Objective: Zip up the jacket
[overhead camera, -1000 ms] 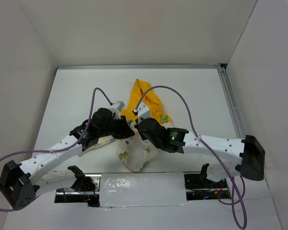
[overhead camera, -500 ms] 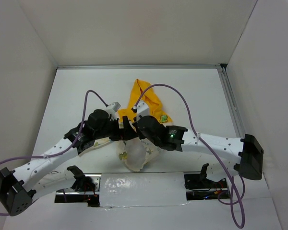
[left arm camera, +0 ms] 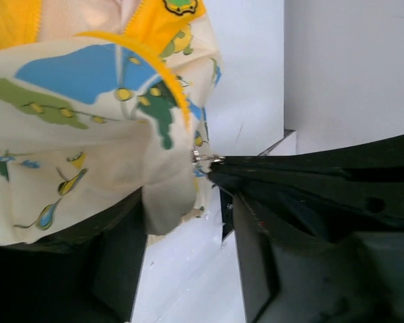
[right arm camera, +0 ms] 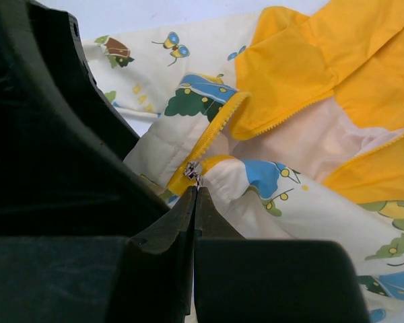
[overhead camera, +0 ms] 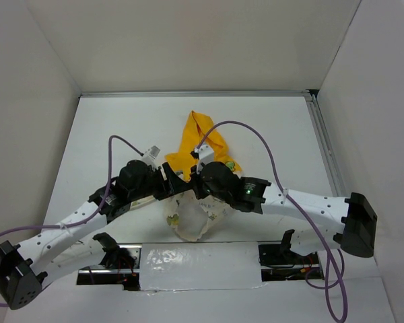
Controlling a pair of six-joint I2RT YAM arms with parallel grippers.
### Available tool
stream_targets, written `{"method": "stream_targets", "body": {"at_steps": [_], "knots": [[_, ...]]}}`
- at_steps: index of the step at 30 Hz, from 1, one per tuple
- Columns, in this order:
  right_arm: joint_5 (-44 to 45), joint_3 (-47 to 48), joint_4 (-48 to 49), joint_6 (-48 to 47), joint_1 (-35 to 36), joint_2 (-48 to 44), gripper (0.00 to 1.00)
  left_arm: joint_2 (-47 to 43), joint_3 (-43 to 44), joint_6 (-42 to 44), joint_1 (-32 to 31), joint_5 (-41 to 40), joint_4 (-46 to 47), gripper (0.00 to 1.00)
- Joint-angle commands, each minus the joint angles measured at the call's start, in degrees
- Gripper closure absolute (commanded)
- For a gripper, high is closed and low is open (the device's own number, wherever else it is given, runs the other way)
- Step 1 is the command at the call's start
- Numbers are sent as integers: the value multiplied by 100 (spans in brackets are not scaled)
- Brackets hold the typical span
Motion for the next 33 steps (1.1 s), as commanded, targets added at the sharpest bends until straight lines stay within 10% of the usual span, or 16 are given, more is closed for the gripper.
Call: {"method": "stream_targets", "body": {"at_steps": [1, 10, 16, 24, 33], "knots": [[-481, -134, 647, 222, -94, -303, 100, -270, -230, -602, -26, -289, 455, 39], [-974, -135, 701, 99, -112, -233, 100, -332, -204, -436, -26, -668, 403, 59], [-676, -12, 429, 99, -112, -83, 100, -86, -90, -331, -26, -615, 351, 99], [1792, 778, -503, -50, -199, 443, 100, -332, -291, -199, -26, -396, -36, 100], [2445, 1420, -486, -453, -823, 1514, 100, -710, -573, -59, -53, 140, -247, 100]]}}
